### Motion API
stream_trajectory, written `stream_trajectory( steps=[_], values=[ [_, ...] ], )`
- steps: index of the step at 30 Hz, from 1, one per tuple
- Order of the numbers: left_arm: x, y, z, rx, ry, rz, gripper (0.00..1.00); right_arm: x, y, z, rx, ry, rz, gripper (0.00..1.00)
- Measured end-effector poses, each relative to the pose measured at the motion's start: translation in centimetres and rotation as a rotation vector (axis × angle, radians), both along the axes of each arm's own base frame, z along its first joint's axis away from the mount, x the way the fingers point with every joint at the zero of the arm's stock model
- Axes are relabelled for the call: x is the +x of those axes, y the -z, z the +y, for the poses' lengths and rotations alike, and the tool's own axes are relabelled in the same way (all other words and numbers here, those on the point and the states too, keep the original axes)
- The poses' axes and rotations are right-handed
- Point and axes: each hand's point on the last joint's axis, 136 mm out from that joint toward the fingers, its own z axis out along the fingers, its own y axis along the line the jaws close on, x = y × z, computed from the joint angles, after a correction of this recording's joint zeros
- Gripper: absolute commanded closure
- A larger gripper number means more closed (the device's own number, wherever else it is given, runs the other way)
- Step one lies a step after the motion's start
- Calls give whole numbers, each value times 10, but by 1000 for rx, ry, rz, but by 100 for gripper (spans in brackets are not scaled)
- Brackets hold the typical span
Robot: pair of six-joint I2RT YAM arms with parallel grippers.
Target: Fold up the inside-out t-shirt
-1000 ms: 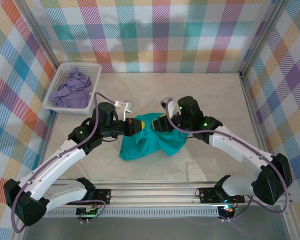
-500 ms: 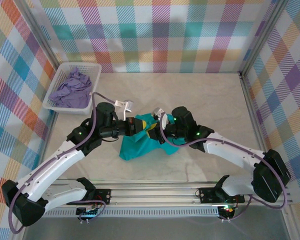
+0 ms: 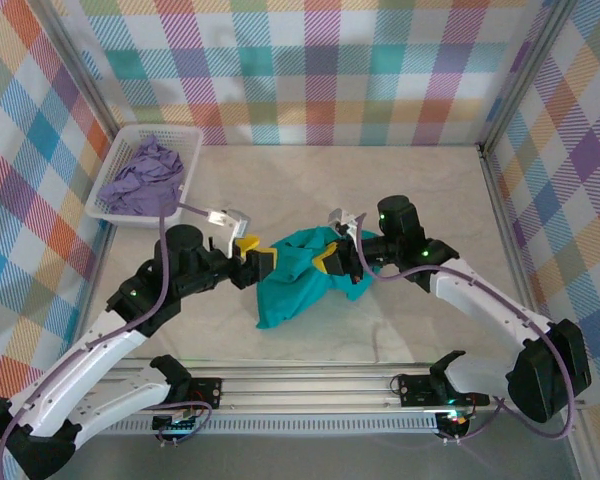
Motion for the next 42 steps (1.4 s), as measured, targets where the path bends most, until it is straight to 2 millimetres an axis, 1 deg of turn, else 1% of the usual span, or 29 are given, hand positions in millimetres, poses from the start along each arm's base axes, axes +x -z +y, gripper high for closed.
stream_trajectory(
  steps=[4, 6, 8, 11, 14, 15, 17, 20, 24, 29, 31, 33, 37, 40, 42],
  values=[
    [11, 20, -9, 91, 15, 2, 31, -4, -16, -1, 7, -41, -35, 100],
    [18, 28, -14, 125, 19, 14, 31, -5, -19, -2, 3, -50, -51, 100],
    [24, 30, -20, 147, 32, 23, 31, -6, -18, -3, -4, -58, -59, 100],
    [30, 27, -28, 154, 48, 31, 30, -8, -14, -4, -19, -65, -65, 100],
    [31, 26, -33, 156, 67, 52, 29, -9, -12, -6, -28, -58, -92, 100],
    [30, 26, -34, 153, 72, 64, 27, -9, -12, -7, -30, -54, -102, 100],
    [31, 29, -36, 131, 74, 106, 22, -9, -10, -9, -40, -43, -129, 100],
    [35, 33, -34, 54, 48, 209, 20, -9, -6, -9, -70, -28, -192, 100],
    [40, 40, -27, -37, -6, 325, 21, -13, -1, -1, -110, -42, -294, 100],
    [34, 44, -30, -97, -2, 425, 22, -22, 3, 8, -116, -84, -403, 100],
    [33, 47, -34, -118, 3, 464, 25, -25, 7, 9, -120, -94, -426, 100],
    [33, 53, -39, -145, 9, 510, 32, -27, 11, 9, -127, -96, -440, 100],
    [33, 75, -48, -175, 13, 619, 44, -24, 12, 8, -131, -79, -472, 100],
    [31, 82, -52, -202, 20, 671, 56, -23, 12, 7, -127, -64, -491, 100],
    [29, 82, -54, -223, 32, 685, 68, -22, 12, 6, -127, -54, -501, 100]
  ],
)
